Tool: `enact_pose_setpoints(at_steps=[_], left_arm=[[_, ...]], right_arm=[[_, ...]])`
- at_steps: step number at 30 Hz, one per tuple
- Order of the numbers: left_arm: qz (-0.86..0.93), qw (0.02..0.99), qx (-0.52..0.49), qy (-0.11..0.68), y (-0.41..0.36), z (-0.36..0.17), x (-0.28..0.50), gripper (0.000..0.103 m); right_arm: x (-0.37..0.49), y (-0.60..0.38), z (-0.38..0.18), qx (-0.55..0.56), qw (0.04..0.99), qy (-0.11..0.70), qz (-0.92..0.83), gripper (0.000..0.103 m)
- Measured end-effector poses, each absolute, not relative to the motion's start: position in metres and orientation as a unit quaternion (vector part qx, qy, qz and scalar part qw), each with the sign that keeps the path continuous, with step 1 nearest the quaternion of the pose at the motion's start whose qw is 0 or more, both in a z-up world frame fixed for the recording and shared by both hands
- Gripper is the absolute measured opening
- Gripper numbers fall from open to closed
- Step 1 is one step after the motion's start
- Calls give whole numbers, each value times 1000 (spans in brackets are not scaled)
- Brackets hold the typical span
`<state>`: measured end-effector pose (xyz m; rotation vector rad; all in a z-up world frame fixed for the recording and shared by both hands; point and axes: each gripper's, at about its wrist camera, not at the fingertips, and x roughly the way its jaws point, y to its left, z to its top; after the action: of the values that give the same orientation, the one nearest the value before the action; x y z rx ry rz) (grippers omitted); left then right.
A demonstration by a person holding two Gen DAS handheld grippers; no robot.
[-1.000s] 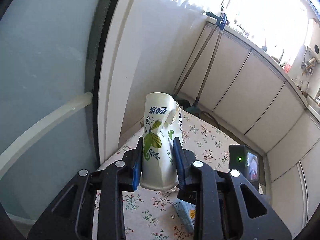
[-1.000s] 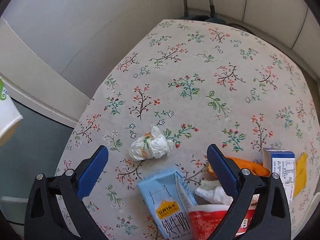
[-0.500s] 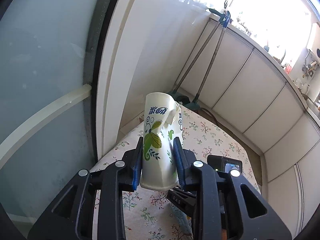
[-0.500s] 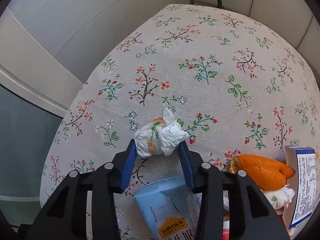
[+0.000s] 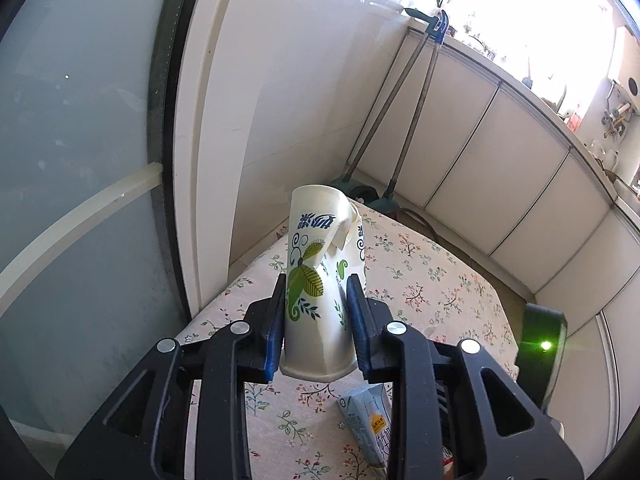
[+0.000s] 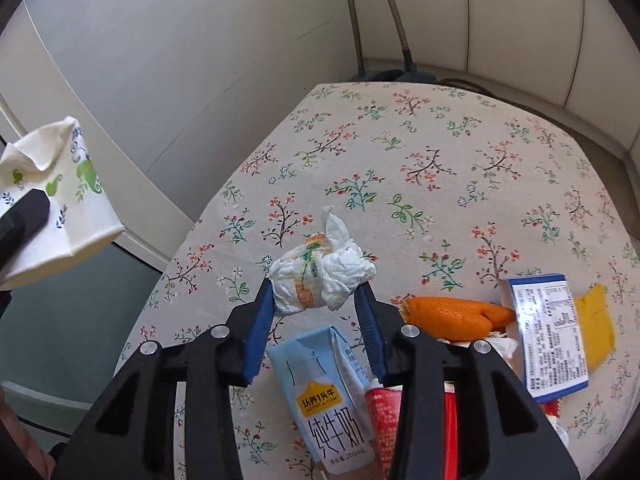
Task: Collect trash
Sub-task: 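Grasp the crumpled tissue with the right tool while the left tool holds the cup, then carry the tissue over the white bin and open the right tool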
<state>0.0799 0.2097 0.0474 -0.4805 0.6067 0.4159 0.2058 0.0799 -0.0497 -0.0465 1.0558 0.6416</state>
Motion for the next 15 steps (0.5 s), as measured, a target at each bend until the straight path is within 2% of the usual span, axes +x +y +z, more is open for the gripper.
enact_pose_setpoints(at_steps=[15], left_arm=[[94, 922, -200, 319, 128, 28, 96, 28]], right_arm=[[183, -40, -20, 34, 883, 426, 194, 41]])
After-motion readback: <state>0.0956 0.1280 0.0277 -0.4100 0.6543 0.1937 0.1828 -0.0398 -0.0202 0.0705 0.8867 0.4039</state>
